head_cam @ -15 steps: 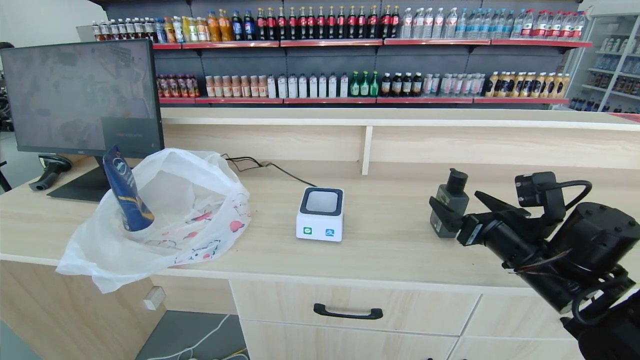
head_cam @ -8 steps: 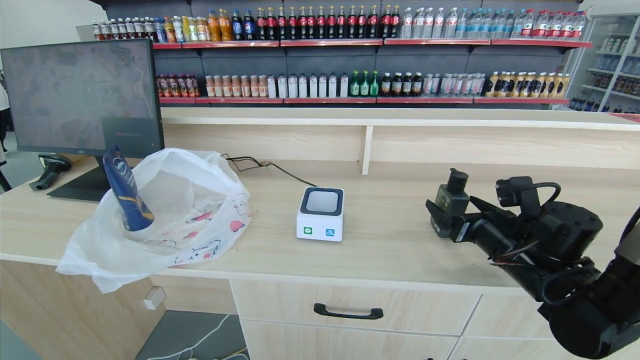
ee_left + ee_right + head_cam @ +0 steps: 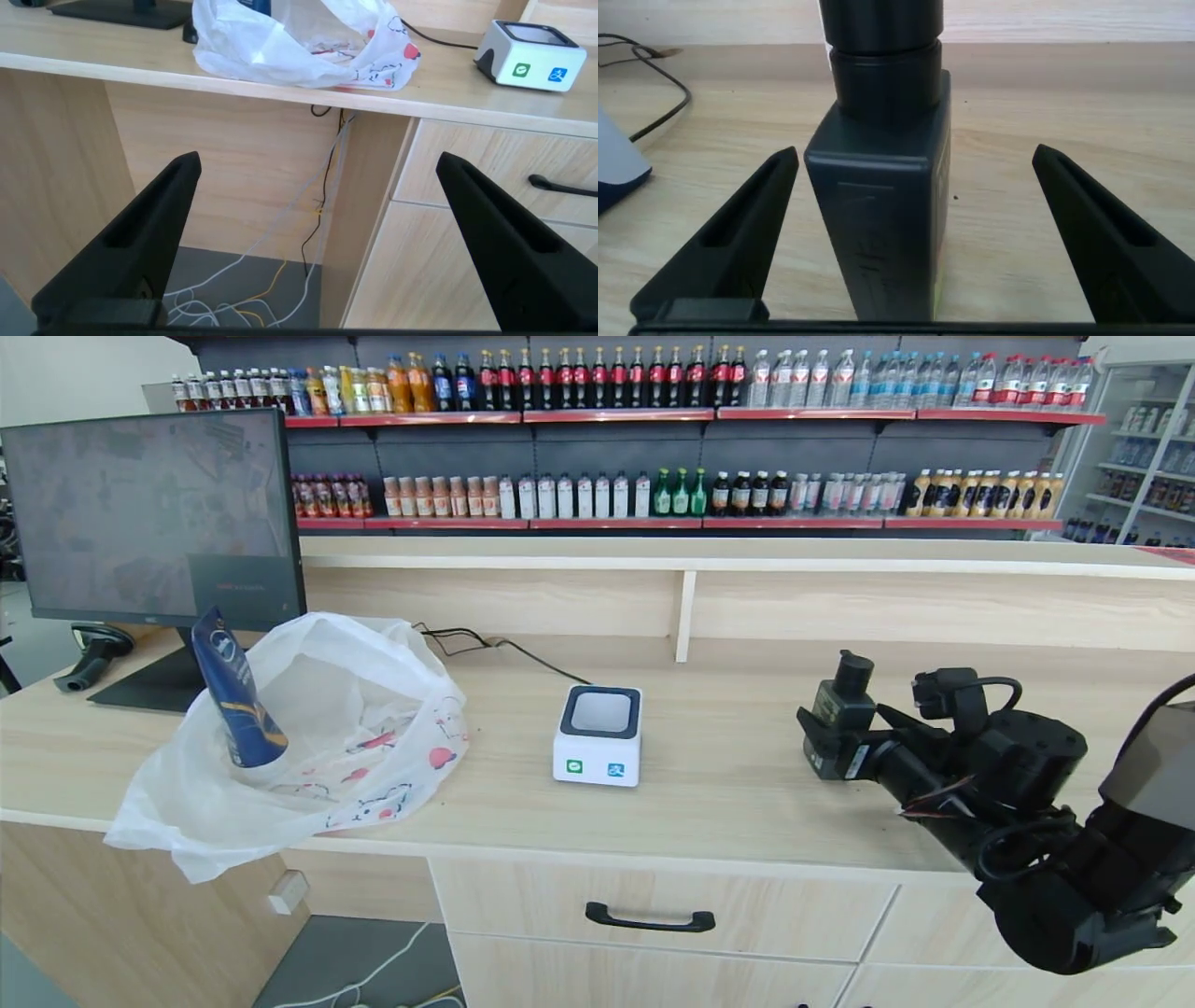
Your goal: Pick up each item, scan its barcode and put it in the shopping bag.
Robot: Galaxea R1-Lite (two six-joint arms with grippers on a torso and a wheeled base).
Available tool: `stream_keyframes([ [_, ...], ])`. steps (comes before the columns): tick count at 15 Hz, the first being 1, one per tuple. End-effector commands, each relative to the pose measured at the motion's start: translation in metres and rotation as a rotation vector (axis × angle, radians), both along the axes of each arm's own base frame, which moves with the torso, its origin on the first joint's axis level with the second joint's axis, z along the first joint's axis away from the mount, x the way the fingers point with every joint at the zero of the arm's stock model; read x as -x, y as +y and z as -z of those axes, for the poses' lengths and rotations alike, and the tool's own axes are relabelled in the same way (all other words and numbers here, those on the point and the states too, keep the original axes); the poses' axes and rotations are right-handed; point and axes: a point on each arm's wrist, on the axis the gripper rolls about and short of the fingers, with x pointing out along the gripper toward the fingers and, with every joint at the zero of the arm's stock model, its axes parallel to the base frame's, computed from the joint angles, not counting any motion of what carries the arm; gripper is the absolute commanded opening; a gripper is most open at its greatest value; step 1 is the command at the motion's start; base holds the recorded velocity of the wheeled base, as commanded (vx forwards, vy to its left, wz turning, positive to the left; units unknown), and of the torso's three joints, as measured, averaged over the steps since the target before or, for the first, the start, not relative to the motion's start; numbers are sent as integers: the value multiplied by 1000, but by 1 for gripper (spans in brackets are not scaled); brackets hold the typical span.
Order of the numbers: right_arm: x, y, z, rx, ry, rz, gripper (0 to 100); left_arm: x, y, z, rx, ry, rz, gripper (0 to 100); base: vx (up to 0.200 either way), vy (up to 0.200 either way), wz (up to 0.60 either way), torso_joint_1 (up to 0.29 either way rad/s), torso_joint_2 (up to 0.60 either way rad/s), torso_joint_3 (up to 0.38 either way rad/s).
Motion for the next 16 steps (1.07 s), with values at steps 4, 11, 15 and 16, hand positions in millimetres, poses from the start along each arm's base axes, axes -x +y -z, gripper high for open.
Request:
stream_keyframes([
  [4, -16, -6, 9, 0, -1, 27, 100, 0, 0, 0, 0, -2, 0, 100, 0, 0, 0, 0, 0, 0],
  [11, -19, -5, 16, 2, 18, 25, 100, 0, 0, 0, 0, -4, 0, 100, 0, 0, 0, 0, 0, 0],
  [15, -21, -5, 18, 1, 21, 25, 100, 0, 0, 0, 0, -4, 0, 100, 0, 0, 0, 0, 0, 0],
  [16, -21, -5, 18, 1, 21, 25, 0, 0, 0, 0, 0, -2, 0, 100, 0, 0, 0, 0, 0, 0],
])
